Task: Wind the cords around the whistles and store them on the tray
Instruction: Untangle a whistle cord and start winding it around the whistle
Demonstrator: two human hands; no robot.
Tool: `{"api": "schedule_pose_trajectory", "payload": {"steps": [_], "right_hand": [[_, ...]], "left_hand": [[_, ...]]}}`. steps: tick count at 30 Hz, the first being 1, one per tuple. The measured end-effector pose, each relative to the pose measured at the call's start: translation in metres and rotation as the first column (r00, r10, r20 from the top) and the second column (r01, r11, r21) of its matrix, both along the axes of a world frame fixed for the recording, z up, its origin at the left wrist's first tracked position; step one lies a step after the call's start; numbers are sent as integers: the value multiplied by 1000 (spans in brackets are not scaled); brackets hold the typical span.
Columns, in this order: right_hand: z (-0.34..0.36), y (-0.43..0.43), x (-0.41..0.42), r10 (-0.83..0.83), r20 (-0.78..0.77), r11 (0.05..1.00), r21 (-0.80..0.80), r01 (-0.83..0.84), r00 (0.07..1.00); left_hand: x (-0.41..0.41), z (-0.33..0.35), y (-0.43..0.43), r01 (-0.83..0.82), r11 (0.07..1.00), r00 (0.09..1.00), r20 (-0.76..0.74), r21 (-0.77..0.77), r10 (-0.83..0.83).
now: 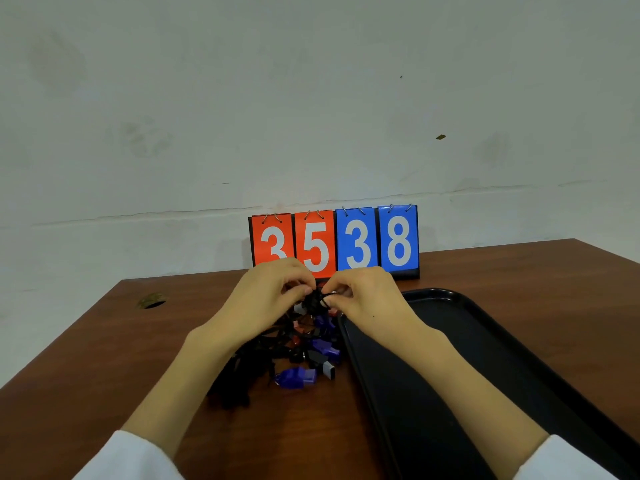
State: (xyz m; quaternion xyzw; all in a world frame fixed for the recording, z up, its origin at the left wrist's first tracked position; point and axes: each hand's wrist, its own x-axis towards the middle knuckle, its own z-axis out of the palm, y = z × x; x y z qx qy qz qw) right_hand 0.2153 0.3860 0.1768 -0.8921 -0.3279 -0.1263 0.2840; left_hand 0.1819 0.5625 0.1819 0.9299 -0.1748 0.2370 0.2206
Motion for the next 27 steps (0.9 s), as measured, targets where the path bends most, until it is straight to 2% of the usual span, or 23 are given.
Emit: {"api": "schedule_pose_trajectory", "payload": {"steps": [6,9,11,13,15,16,20,22,24,27], "right_hand": [[1,1,-1,39,18,998,-52,-38,999],[1,0,-3,48,50,999,-18,-47,998],[1,1,-3,24,69,1000,4,-24,997],[1,1,-2,-9,45,999,37,7,999],[2,-1,0,-27,-23,997,72,29,999],[4,-2,2,-20,-63,997,72,24,998],[9,-6,7,-22,-122,995,97,34,992],[10,-7,7,47,-201,991,128,-21,979],[9,-6,7,100,-247,994,67,-86,964],[5,-6,9,84,-234,996,-16,-90,969]], "left_hand": [[2,-10,-9,-70,991,984,-172,-117,49],[4,-8,-11,-130,956,955,-291,-261,51],[5,-6,-11,-179,863,918,-397,-473,-28],[6,-3,-8,-226,690,882,-446,-688,-156],[7,-2,-4,-225,560,873,-420,-797,-247],[6,-2,-2,-215,545,876,-406,-811,-259],[8,-6,-5,-214,593,899,-394,-776,-191],[9,-8,-8,-202,622,910,-380,-757,-167],[8,-10,-12,-175,636,912,-368,-751,-184],[6,-12,-18,-151,654,909,-364,-741,-203]]}}
